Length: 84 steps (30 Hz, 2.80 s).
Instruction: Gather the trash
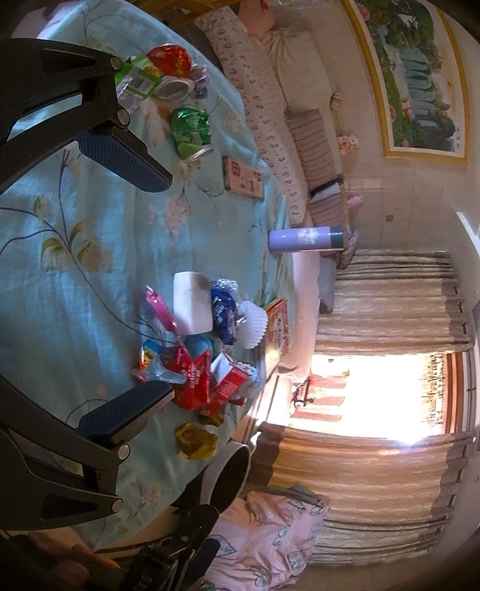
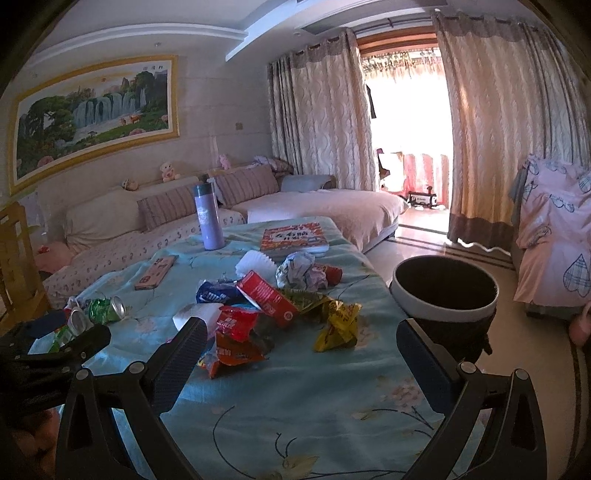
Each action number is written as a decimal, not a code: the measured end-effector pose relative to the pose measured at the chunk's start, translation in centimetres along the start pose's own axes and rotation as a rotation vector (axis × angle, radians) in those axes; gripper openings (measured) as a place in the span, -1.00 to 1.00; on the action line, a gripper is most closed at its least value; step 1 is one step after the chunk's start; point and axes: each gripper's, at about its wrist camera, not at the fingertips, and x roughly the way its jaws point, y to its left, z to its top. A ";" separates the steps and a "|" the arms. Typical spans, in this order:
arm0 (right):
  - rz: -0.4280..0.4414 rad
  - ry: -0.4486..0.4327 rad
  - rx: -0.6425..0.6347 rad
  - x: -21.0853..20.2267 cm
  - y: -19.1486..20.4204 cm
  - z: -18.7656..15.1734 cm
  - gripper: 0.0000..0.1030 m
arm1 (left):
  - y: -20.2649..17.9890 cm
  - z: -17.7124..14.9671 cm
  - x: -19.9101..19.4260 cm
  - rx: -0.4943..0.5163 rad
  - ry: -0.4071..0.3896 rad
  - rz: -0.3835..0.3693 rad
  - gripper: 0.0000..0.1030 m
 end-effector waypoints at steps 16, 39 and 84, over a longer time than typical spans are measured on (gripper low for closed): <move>0.135 0.158 0.034 4.5 1.0 -1.5 0.78 | 1.1 -0.8 6.4 0.065 0.183 -0.068 0.68; 0.233 0.420 0.023 13.3 3.7 -4.0 -0.43 | -1.1 -0.9 14.2 0.196 0.373 -0.253 -0.54; 0.041 0.235 0.273 6.4 -16.0 0.0 -0.71 | -17.1 5.2 10.4 0.228 0.220 -0.485 -0.74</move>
